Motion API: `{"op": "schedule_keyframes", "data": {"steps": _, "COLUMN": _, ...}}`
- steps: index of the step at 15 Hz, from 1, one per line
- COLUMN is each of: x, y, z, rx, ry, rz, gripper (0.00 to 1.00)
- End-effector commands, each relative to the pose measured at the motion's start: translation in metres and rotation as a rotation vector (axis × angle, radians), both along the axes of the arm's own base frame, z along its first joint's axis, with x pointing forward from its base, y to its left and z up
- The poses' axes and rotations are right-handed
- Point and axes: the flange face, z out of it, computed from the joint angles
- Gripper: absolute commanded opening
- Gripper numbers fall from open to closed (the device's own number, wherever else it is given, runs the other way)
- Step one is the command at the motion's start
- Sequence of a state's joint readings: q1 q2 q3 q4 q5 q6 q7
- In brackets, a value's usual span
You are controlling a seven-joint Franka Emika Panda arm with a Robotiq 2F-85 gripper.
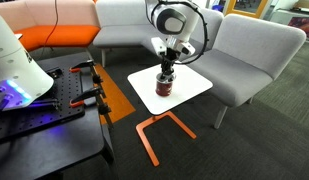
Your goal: Move the red mug backwards
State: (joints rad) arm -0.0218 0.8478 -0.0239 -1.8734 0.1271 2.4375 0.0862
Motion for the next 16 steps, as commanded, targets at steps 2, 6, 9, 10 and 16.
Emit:
{"op": "schedule_keyframes", "data": {"steps": 2, "x": 0.019, "y": 0.019, "z": 0.025, "rx": -0.009, "ry": -0.019, "rz": 0.039, "gripper": 0.03}}
{"op": "schedule_keyframes", "data": {"steps": 6, "x": 0.052, "y": 0.039, "z": 0.034, "rx": 0.001, "ry": -0.052, "rz": 0.090, "gripper": 0.03}}
{"op": "schedule_keyframes", "data": {"steps": 9, "x": 0.075, "y": 0.045, "z": 0.036, "rx": -0.016, "ry": -0.031, "rz": 0.122, "gripper": 0.03}}
{"op": "schedule_keyframes", "data": {"steps": 10, "x": 0.082, "y": 0.048, "z": 0.035, "rx": -0.036, "ry": -0.015, "rz": 0.137, "gripper": 0.03}}
{"op": "schedule_keyframes", "data": {"steps": 16, "x": 0.118, "y": 0.076, "z": 0.018, "rx": -0.108, "ry": 0.028, "rz": 0.250, "gripper": 0.03}}
